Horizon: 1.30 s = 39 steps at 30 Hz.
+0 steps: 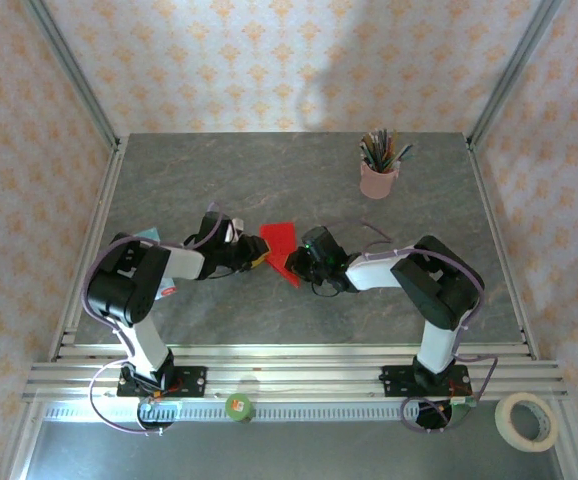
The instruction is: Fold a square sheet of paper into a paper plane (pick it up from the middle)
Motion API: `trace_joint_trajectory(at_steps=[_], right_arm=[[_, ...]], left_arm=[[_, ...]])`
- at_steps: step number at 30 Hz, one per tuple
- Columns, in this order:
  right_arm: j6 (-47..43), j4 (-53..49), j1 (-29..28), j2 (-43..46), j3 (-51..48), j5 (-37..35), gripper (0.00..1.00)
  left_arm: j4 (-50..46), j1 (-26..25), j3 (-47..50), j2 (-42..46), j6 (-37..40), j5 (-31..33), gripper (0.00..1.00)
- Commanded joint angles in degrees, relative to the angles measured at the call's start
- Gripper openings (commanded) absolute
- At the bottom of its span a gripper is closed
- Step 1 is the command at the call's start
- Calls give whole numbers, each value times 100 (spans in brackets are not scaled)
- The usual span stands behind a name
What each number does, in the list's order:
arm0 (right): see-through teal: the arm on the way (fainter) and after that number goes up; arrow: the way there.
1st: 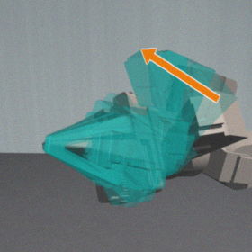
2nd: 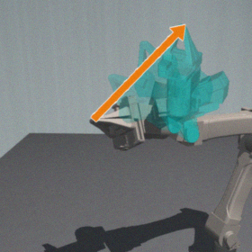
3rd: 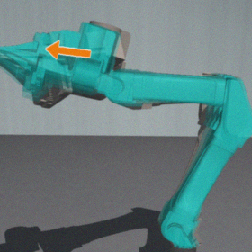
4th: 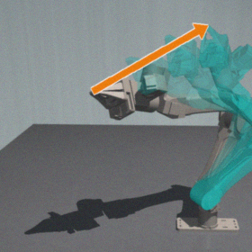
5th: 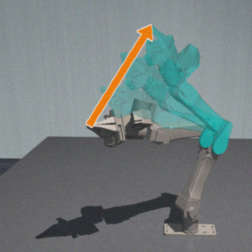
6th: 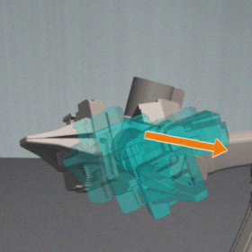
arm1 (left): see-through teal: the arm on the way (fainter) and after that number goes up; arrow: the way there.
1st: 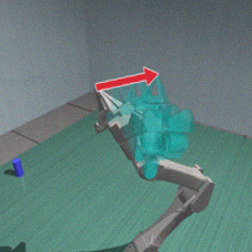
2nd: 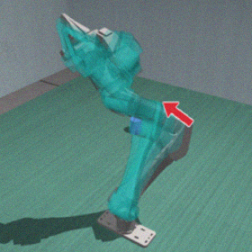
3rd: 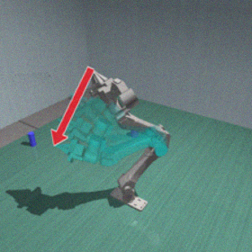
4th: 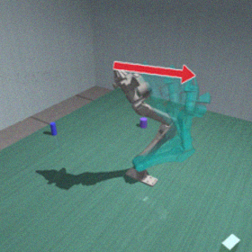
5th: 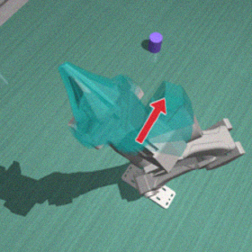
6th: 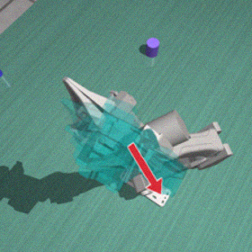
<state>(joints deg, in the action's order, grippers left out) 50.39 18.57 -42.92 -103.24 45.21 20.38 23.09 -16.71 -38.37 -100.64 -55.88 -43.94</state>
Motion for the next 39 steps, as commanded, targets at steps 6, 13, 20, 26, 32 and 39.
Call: trace_joint_trajectory(at_steps=[6, 13, 20, 26, 32, 39], right_arm=[[-11, -200, 11, -230, -83, -105, 15], [-21, -239, 11, -233, -44, -131, 15], [-47, -262, 11, -214, -1, -157, 16], [-89, -277, 20, -210, 31, -157, 16], [-262, -246, 29, -101, 89, -199, 20], [-613, -282, 56, 165, 163, -284, 24]], left_arm=[[-16, 54, -379, -221, 770, -647, 34], [-431, 53, -534, -459, 1047, -808, 34], [-867, 56, -685, -557, 1272, -729, 34], [-928, 58, -743, -571, 1281, -743, 31], [-969, 55, -768, -509, 1281, -738, 26], [-1007, 54, -787, -448, 1288, -748, 16]])
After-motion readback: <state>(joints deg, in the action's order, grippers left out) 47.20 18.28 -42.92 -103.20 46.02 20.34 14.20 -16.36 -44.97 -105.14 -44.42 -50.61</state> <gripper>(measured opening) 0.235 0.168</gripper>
